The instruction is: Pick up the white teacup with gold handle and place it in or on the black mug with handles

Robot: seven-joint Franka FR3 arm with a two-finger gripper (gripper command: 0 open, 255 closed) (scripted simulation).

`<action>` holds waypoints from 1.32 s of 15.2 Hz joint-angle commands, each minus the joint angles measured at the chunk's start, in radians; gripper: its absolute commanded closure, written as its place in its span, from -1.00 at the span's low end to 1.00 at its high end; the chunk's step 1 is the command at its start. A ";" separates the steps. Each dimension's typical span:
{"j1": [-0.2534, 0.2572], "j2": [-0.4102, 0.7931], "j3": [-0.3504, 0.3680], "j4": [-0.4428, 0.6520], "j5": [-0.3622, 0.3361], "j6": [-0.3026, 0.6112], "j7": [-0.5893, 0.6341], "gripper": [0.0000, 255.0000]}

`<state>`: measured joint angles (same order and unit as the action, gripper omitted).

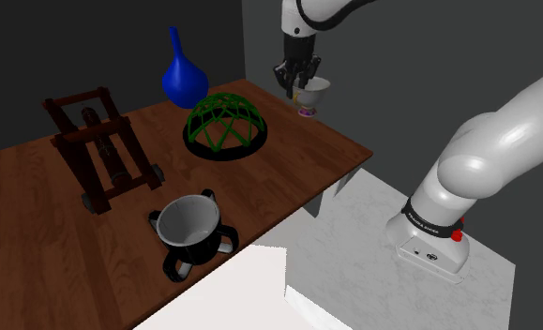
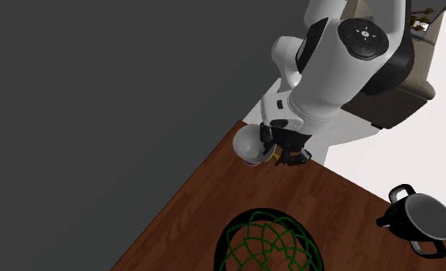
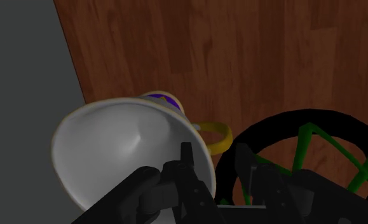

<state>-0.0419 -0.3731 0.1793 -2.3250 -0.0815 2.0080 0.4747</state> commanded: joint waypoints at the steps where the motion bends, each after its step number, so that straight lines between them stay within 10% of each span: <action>1: 0.000 -0.005 -0.001 0.024 0.002 -0.029 -0.003 1.00; 13: -0.001 -0.019 -0.006 0.162 0.006 -0.179 -0.023 1.00; 20: 0.059 0.008 0.119 0.224 0.040 -0.230 0.146 1.00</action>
<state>0.0093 -0.3714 0.2809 -2.1103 -0.0456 1.7831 0.5959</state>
